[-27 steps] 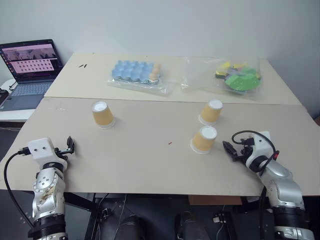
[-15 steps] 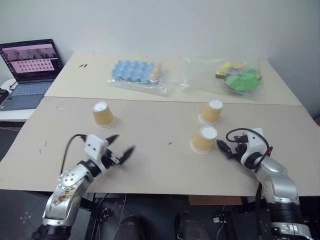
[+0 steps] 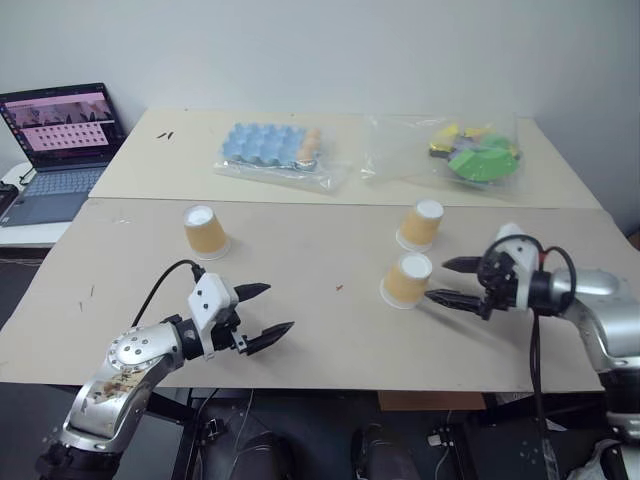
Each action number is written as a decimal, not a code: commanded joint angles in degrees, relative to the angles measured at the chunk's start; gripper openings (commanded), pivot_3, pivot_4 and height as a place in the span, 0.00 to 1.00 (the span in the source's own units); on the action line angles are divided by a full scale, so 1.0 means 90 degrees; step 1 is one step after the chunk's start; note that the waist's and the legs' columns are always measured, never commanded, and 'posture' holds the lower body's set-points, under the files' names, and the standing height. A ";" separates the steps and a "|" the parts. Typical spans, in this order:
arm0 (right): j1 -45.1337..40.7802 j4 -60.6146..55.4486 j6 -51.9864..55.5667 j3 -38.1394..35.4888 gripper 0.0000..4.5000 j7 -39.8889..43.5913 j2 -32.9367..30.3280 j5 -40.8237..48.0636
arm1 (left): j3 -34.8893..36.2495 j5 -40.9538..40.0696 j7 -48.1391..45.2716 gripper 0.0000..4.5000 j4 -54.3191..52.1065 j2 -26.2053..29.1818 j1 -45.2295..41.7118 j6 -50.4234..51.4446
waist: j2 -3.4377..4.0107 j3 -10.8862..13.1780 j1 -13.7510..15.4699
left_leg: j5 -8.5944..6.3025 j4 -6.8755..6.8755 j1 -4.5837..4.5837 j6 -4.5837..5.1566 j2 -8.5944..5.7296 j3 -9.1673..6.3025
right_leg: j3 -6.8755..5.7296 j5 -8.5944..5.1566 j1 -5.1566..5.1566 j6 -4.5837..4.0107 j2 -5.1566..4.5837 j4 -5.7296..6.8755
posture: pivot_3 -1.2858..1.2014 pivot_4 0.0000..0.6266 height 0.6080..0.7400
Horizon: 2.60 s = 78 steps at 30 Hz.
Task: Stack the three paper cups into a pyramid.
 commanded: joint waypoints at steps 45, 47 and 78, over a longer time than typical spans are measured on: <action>-0.3650 0.3601 -0.1862 0.2414 0.61 -0.0022 0.3763 -0.1726 | 0.0159 0.0173 0.0518 1.00 -0.0784 -0.0018 0.0349 0.0399 | 0.0002 0.0000 0.0006 | 0.0003 0.0005 -0.0057 -0.0005 -0.0008 -0.0011 | -0.0044 -0.0002 -0.0031 0.0002 -0.0002 -0.0007 | 0.52 0.24 0.75; -0.3723 0.3794 -0.1978 0.2266 0.83 -0.0032 0.3773 -0.1709 | 0.0154 0.0169 0.0553 1.00 -0.0817 -0.0036 0.0370 0.0412 | 0.0002 0.0000 0.0004 | 0.0003 0.0007 -0.0055 -0.0006 -0.0008 -0.0011 | -0.0044 -0.0002 -0.0027 0.0001 -0.0002 -0.0007 | 0.52 0.24 0.75; -0.0806 -0.0176 0.1441 -0.0923 0.99 -0.4789 0.2310 -0.1117 | -0.0042 0.0310 0.0219 1.00 -0.0304 -0.0102 -0.0045 0.0283 | 0.0009 -0.0003 -0.0006 | 0.0024 -0.0005 -0.0059 -0.0028 -0.0009 -0.0060 | -0.0048 0.0000 -0.0027 -0.0004 0.0009 -0.0006 | 0.52 0.24 0.75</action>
